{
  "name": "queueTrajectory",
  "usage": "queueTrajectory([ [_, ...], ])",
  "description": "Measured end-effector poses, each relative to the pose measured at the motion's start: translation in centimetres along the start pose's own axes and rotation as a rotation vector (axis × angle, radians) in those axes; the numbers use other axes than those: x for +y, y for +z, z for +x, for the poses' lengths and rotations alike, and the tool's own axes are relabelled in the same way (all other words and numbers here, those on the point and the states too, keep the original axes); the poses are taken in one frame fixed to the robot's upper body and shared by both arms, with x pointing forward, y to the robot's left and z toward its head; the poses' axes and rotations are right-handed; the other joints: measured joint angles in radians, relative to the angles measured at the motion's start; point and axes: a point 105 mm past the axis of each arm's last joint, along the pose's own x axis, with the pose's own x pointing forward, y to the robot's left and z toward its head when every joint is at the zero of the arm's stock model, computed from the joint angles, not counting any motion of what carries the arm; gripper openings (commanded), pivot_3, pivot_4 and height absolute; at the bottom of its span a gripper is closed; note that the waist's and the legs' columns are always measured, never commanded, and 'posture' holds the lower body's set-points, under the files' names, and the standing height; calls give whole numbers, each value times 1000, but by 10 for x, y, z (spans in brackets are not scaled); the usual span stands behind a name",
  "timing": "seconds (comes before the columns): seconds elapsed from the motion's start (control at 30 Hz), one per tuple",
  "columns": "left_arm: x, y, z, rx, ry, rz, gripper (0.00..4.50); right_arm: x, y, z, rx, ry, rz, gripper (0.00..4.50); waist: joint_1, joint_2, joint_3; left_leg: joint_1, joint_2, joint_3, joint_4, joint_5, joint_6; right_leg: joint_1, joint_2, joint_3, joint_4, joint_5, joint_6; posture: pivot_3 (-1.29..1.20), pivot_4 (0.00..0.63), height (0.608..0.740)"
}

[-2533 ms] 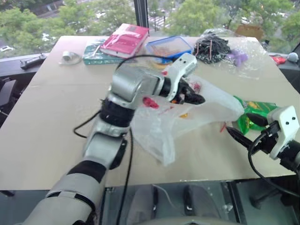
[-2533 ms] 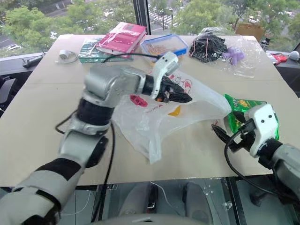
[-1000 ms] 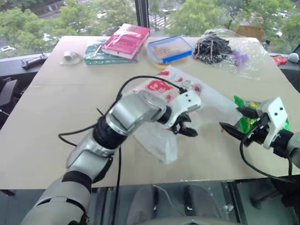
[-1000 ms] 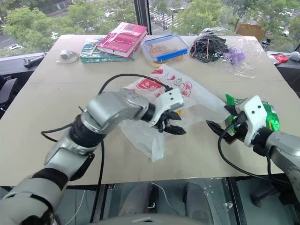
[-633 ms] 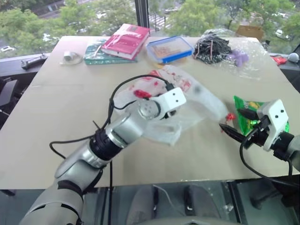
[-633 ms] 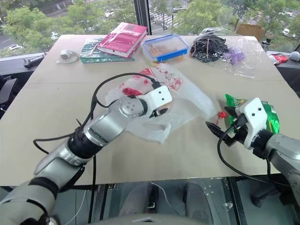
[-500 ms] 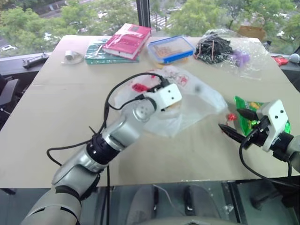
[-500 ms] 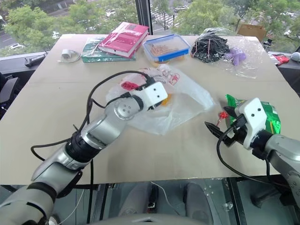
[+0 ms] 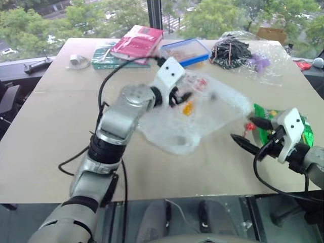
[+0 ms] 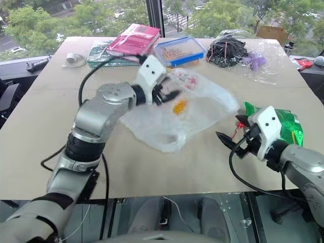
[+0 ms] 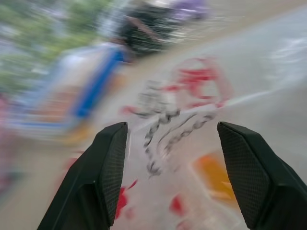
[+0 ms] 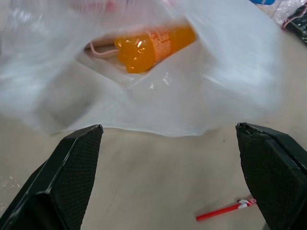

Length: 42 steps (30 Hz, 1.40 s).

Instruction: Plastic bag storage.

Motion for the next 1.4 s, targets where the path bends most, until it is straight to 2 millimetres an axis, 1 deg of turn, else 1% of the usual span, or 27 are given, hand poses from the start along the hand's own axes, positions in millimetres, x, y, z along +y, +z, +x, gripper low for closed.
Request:
queueTrajectory([
  [0.1,-17,-2,-6,29,-118,-82,3139,0,0,0,1,-1,-1,4500,-4,0,0,2,0,0,0,0,0,0,1,1,2,0,0,0,150,740],
  [0.17,-19,2,-15,-11,-138,-100,3139,0,-2,0,6,-1,3,4500,-8,0,0,2,0,0,0,0,0,0,1,1,3,0,0,0,150,740],
  [0.23,-20,0,-30,-24,-165,-110,3642,2,-4,-1,12,1,6,4500,-14,0,0,3,0,0,0,0,0,0,1,1,3,0,0,0,150,740],
  [0.27,-19,-1,-36,-25,-169,-120,3679,3,-5,-2,15,2,8,4500,-15,0,0,3,0,0,0,0,0,0,1,1,3,0,0,0,150,740],
  [0.3,-21,-11,-53,26,-169,-92,4237,5,-5,-3,15,7,7,4500,-23,0,0,2,0,0,-1,0,-1,-1,1,2,3,0,-1,0,150,740],
  [0.33,-21,-15,-58,47,-160,-81,4376,5,-6,-4,19,4,9,4500,-24,0,0,3,0,1,-1,0,-1,-1,1,3,3,0,-1,0,150,740],
  [0.37,-21,-21,-66,88,-127,-51,4376,5,-7,-4,23,3,12,4500,-24,0,0,2,0,1,-1,0,-1,-1,1,3,3,0,-1,0,150,740],
  [0.4,-20,-25,-69,123,-95,-26,4376,4,-7,-4,23,2,14,4500,-22,0,0,2,0,1,-1,0,-1,-1,0,3,2,0,-1,0,150,740],
  [0.5,-15,-35,-62,199,-6,31,4376,5,-4,-3,5,8,15,4500,2,0,0,3,-1,0,0,0,-1,1,0,3,2,-1,-2,0,150,740],
  [0.6,-8,-45,-52,269,76,68,4376,6,-3,-1,-2,15,15,4500,6,0,0,2,-2,0,0,0,0,1,0,4,2,-2,-4,0,150,740],
  [0.67,-8,-42,-43,281,103,109,4376,6,-4,1,1,21,18,4500,5,-1,0,2,-2,0,0,0,0,1,0,4,1,-2,-3,0,150,740],
  [0.7,-10,-34,-36,282,110,148,4376,5,-4,3,0,21,18,4500,5,-1,0,2,-2,0,0,0,0,1,1,4,1,-1,-2,0,150,740],
  [0.77,-12,-23,-31,280,112,197,4376,4,-3,4,-3,24,14,4500,3,-1,0,2,-2,0,0,0,0,1,1,4,1,-1,-1,0,150,740],
  [0.83,-11,-21,-28,311,118,221,4376,4,-3,4,0,26,14,4500,0,-1,0,2,-1,0,-1,0,0,0,2,4,1,0,-1,0,150,740],
  [0.9,-8,-25,-23,355,126,235,4376,4,-4,4,2,27,15,4500,0,-1,0,2,-1,0,-1,0,0,0,2,4,1,0,-1,0,150,740],
  [1.03,6,-37,-4,476,191,387,4376,4,-5,3,7,24,18,4500,3,-1,0,2,-2,1,-1,0,0,0,2,5,1,-1,-1,0,150,740],
  [1.13,10,-40,12,501,212,496,4376,4,-5,3,8,21,18,4500,4,-1,0,1,-2,1,-1,0,0,0,2,5,0,-1,-1,0,150,740],
  [1.2,14,-44,22,517,234,609,4376,3,-5,2,10,12,18,4500,4,-1,0,1,-2,2,-1,0,0,0,2,5,0,0,-1,0,150,740],
  [1.3,21,-48,28,532,266,725,4376,2,-5,0,14,-5,16,4500,2,-1,0,1,-2,2,-1,0,0,-1,3,6,0,0,-1,0,150,740],
  [1.4,29,-46,34,516,323,854,4376,4,-3,-1,13,-4,9,4500,3,-1,0,1,-1,2,-1,0,0,-1,2,6,0,0,0,0,150,740],
])
